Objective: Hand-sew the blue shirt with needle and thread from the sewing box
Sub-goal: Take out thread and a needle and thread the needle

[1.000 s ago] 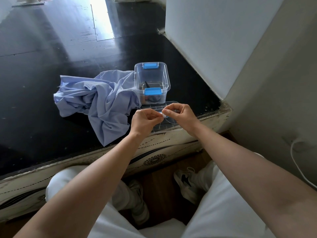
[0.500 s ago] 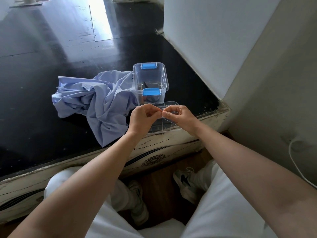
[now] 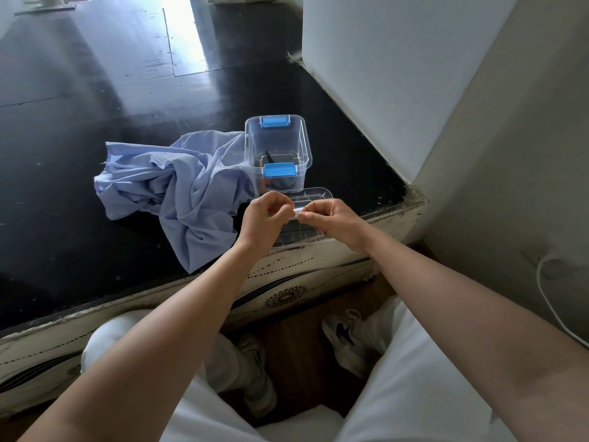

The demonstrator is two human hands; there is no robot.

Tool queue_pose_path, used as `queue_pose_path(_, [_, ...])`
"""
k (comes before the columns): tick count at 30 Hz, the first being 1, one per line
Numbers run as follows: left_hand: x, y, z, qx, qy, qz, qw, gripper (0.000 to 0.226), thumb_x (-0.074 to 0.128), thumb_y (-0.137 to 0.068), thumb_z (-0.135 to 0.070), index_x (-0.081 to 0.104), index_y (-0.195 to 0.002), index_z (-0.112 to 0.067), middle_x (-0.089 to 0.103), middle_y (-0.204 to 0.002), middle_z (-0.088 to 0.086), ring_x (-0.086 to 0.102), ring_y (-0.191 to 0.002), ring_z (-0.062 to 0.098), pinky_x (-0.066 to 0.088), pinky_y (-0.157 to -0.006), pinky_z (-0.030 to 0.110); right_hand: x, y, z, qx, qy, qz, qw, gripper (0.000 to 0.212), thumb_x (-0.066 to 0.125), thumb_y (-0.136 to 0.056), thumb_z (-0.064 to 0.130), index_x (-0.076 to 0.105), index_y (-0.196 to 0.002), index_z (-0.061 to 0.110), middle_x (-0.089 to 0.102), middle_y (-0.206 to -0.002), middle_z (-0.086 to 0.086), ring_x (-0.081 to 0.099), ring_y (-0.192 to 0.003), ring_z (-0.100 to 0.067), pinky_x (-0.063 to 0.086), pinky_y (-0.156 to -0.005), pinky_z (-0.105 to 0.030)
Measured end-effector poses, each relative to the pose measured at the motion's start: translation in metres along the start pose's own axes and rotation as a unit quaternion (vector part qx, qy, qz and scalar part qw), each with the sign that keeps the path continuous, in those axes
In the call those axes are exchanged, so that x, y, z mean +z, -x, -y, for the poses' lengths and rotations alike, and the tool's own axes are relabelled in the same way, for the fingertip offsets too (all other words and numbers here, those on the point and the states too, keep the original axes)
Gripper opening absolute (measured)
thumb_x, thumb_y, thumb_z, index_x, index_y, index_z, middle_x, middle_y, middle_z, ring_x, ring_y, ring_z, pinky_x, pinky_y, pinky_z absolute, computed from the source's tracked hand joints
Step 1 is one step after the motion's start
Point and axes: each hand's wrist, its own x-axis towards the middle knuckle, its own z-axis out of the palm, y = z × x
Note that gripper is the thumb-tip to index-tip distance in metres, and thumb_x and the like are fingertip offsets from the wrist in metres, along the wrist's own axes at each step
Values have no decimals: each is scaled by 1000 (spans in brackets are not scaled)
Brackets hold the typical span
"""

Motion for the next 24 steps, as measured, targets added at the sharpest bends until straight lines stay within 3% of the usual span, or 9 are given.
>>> queue_pose_path(6, [-3,4,-1,22,3,20,1000,7,73,-84,-11,71,-91,-12,72,-81,2,66,-70,8,53,-67,21,0,2,2,-4,6,-3,1000,26,61,-95,22,67,-107,0,63,-67,16,57,-61,8,43,-58,-7])
queue_pose_path(10, [-4,2,1,55,-46,20,997,11,76,-82,-17,74,-91,-13,75,-85,1,71,-77,15,59,-76,31,-1,3,5,1,10,1,1000,24,60,-96,20,66,-107,-1,63,-63,18,56,-59,9,43,-56,-6])
queue_pose_path(15, [-7,1,2,98,-112,22,989,13,76,-81,-23,74,-92,-16,74,-85,0,69,-74,8,58,-73,24,-1,3,7,10,16,-5,1000,25,61,-95,21,66,-105,-1,61,-65,13,55,-56,8,43,-53,-7])
queue_pose_path(20, [-6,-1,5,110,-159,19,981,6,75,-84,-23,72,-87,-20,71,-78,-4,66,-70,13,59,-70,37,-2,3,7,14,17,-1,1000,24,62,-95,20,66,-104,-2,60,-61,15,55,-54,7,42,-52,-7])
queue_pose_path(24, [-1,-1,1,86,-125,2,988,3,72,-86,-17,70,-86,-16,67,-77,-4,59,-68,10,54,-69,31,-1,3,8,8,19,4,1000,25,61,-95,21,66,-104,-1,59,-57,18,54,-53,7,42,-53,-7])
